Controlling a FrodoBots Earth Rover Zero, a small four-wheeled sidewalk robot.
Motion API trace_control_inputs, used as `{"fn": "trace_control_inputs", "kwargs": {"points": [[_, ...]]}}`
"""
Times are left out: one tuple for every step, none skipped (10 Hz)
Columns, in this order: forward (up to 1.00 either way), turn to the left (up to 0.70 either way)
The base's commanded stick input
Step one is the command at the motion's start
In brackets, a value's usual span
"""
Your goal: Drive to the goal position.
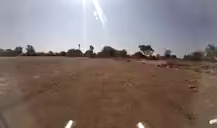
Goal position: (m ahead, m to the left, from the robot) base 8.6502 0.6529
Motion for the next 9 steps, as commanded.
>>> {"fn": "trace_control_inputs", "kwargs": {"points": [[0.5, 0.0], [0.5, 0.0], [0.5, 0.0], [0.5, 0.0], [0.5, 0.0], [0.5, 0.0], [0.5, 0.0], [0.5, 0.0], [0.5, 0.0]]}}
